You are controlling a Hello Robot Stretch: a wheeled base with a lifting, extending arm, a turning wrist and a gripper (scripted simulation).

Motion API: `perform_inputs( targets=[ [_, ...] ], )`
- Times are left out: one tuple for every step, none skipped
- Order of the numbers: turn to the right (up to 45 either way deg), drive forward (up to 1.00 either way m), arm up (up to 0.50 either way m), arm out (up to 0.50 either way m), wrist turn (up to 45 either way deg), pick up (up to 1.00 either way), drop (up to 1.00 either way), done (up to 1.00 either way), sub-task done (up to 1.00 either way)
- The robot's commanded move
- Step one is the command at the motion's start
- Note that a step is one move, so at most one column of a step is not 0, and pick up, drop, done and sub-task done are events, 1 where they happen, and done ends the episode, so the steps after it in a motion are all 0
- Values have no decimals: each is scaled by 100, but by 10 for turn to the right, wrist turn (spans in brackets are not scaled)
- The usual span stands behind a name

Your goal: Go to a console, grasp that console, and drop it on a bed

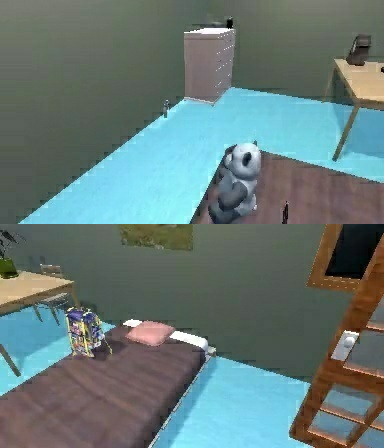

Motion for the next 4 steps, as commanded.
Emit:
perform_inputs(
  targets=[
    [-330, 0, 0, 0, 0, 0, 0, 0, 0],
    [0, 85, 0, 0, 0, 0, 0, 0, 0],
    [450, 0, 0, 0, 0, 0, 0, 0, 0],
    [120, 0, 0, 0, 0, 0, 0, 0, 0]
  ],
)
